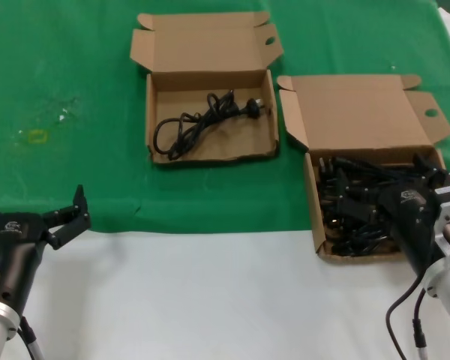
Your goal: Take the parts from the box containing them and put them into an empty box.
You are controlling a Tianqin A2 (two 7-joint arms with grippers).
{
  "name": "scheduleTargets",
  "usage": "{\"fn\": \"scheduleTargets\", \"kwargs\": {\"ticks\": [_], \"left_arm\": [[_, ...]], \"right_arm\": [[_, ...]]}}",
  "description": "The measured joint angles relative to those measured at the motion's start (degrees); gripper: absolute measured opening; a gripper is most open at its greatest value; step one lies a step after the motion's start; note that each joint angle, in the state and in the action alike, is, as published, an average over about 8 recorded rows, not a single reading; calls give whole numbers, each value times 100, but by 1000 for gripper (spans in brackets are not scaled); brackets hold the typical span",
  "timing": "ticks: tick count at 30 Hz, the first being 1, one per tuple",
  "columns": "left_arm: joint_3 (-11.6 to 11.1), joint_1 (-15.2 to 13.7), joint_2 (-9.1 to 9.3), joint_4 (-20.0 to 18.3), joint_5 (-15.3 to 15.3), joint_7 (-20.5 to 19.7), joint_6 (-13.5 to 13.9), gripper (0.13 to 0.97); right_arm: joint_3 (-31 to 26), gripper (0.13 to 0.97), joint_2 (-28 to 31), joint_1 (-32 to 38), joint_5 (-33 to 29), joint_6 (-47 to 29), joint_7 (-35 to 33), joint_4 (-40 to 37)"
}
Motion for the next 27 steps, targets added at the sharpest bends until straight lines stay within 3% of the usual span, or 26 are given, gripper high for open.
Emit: {"fn": "scheduleTargets", "kwargs": {"ticks": [27], "left_arm": [[0, 0, 0, 0, 0, 0, 0, 966]], "right_arm": [[0, 966, 0, 0, 0, 0, 0, 0]]}}
